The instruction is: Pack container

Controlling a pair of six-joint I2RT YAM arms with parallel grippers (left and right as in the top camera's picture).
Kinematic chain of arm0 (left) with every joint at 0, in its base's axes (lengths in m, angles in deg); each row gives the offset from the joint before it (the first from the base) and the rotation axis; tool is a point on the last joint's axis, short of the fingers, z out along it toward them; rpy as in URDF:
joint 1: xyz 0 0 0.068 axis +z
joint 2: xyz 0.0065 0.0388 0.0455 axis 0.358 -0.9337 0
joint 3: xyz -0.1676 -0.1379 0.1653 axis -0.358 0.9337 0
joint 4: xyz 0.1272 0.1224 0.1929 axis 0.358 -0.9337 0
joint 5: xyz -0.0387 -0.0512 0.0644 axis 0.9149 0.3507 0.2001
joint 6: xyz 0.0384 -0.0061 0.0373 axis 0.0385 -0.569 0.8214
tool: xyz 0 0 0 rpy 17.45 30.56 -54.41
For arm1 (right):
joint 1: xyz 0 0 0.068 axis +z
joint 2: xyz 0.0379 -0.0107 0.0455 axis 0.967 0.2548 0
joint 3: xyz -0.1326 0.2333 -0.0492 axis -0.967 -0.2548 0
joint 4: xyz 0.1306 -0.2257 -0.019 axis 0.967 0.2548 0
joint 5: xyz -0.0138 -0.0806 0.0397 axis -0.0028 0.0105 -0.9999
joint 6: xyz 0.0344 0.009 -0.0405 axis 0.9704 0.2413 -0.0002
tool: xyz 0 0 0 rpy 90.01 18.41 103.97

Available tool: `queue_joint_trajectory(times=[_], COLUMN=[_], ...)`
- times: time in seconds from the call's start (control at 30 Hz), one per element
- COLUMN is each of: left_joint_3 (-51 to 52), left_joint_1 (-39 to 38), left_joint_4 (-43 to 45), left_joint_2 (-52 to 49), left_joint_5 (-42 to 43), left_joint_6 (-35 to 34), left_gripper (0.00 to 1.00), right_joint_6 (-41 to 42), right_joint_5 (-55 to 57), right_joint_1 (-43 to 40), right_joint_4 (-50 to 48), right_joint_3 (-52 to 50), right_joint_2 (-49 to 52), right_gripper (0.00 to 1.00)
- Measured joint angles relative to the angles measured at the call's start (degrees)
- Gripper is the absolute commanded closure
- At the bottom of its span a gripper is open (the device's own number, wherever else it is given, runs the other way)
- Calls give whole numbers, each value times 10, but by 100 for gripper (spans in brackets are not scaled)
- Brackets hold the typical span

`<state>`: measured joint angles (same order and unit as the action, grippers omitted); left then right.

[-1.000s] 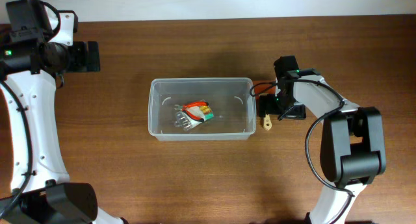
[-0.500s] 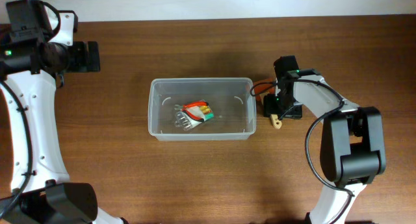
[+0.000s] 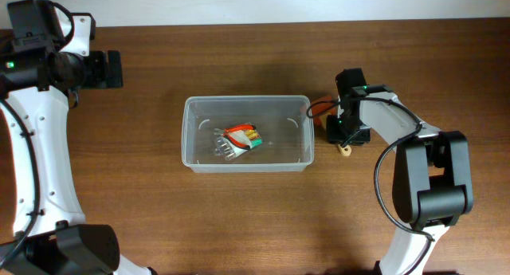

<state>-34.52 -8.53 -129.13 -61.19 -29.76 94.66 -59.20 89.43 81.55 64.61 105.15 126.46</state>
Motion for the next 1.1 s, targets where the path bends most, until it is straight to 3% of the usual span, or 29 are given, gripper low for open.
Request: queue_joint_trajectory(times=[0.23,1.1], left_joint_3=[0,0], left_joint_1=[0,0], left_joint_4=[0,0], left_joint_2=[0,0], left_joint_5=[0,0], left_joint_6=[0,0], left_gripper=[1,1], right_joint_6=[3,3], right_joint_5=[0,3], right_joint_1=[0,0], right_joint_4=[0,-33], right_joint_3=[0,0], right_joint_2=[0,1], right_gripper=[71,69])
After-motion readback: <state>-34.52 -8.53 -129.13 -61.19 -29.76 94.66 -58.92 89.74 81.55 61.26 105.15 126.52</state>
